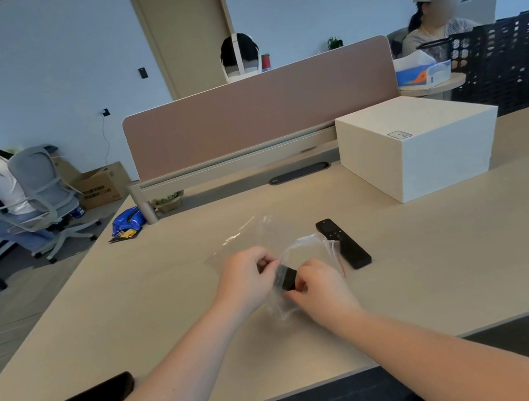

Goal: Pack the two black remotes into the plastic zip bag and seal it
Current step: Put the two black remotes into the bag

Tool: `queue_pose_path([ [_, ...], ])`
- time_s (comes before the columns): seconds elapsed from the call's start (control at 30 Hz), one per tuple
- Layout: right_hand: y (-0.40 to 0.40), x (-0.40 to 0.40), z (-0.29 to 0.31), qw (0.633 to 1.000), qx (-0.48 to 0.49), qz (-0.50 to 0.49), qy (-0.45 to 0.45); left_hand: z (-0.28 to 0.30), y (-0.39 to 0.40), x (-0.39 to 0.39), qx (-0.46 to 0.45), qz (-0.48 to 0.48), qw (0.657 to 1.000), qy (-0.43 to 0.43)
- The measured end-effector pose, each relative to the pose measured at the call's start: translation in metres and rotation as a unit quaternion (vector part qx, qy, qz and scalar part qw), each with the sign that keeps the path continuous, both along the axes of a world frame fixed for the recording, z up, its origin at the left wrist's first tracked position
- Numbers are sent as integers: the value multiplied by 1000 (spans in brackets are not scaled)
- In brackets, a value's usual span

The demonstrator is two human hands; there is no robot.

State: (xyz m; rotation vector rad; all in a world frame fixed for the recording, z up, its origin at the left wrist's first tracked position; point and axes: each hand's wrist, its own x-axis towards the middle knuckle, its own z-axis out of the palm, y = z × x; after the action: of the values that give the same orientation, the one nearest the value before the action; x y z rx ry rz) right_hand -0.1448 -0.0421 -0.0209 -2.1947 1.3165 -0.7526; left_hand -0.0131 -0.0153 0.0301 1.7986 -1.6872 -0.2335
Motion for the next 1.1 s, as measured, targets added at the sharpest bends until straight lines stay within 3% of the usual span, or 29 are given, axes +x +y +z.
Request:
queue_pose_path([
  [0.6, -22, 40, -20, 988, -28, 28, 150, -17, -1, 8, 15, -19, 1000, -17],
  [0.77, -19, 25, -19, 995, -42, 40, 81, -16, -1, 11, 13, -10, 1000, -24],
  [0.93, -21, -16, -18, 986, -156, -22, -51, -14, -3, 10, -2, 12, 999, -36],
  [1.03, -28, -39, -18, 969, -226, -74, -62, -13, -3, 7, -3, 18, 999, -36],
  [1.1, -33, -52, -21, 965, -221, -129, -48, -12, -3, 5, -7, 19, 999, -40],
])
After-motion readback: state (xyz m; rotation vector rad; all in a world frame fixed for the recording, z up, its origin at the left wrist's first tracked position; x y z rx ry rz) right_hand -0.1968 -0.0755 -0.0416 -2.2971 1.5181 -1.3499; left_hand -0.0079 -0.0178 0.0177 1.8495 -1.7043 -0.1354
